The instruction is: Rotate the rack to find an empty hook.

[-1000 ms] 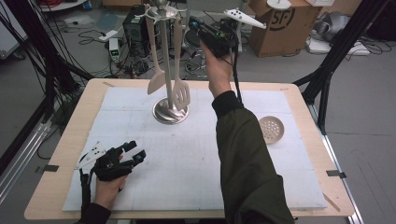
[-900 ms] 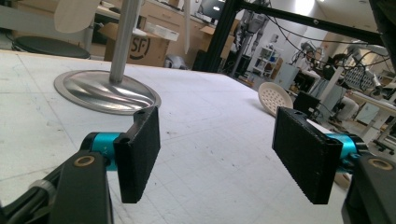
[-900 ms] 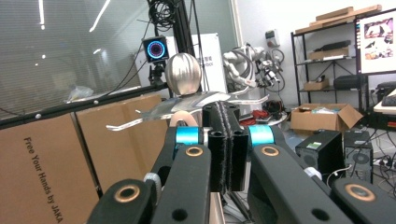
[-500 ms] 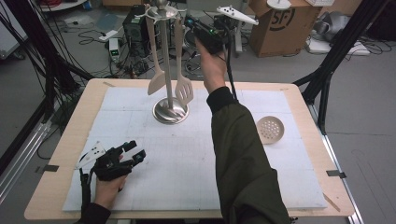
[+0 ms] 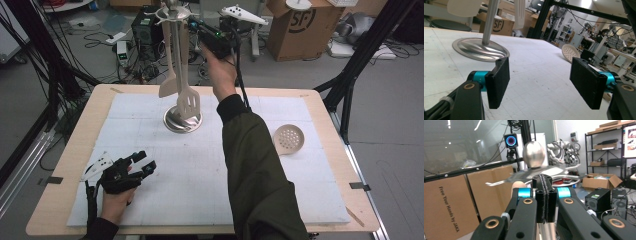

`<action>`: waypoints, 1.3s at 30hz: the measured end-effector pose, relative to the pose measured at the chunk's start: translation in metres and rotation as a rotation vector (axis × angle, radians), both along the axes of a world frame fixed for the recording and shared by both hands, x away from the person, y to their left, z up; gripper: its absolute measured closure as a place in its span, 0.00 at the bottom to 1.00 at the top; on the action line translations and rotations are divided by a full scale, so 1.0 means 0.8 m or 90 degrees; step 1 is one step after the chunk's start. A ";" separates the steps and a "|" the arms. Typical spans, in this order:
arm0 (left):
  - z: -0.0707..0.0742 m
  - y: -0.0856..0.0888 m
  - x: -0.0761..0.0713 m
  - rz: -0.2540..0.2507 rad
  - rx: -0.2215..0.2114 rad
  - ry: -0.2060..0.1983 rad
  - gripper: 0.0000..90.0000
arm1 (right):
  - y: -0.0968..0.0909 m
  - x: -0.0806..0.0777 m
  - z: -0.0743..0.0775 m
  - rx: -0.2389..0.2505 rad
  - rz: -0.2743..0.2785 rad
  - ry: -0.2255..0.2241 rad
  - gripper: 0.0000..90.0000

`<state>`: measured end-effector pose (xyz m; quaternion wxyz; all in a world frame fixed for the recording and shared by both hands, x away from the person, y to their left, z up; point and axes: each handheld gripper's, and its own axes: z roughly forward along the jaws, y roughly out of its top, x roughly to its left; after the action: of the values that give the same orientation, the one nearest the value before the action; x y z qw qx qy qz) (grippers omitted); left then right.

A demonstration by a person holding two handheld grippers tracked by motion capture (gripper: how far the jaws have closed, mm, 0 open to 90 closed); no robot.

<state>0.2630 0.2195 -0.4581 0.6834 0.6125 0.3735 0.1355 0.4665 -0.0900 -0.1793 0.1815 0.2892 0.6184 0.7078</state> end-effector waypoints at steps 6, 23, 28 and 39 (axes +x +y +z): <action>0.000 0.000 0.000 0.000 0.002 -0.001 0.36 | 0.015 -0.008 0.000 -0.010 0.015 -0.010 1.00; 0.000 -0.001 -0.001 -0.001 0.007 -0.003 0.36 | 0.036 -0.016 0.000 -0.016 0.029 -0.010 1.00; 0.000 0.000 -0.001 0.000 0.008 -0.003 0.36 | 0.041 -0.017 0.002 -0.022 0.028 -0.009 1.00; 0.000 -0.001 -0.001 0.000 0.005 -0.002 0.36 | 0.038 -0.021 -0.001 -0.031 0.019 -0.009 1.00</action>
<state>0.2621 0.2191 -0.4578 0.6816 0.6151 0.3715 0.1380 0.4497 -0.0595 -0.1799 0.1820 0.2702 0.6387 0.6971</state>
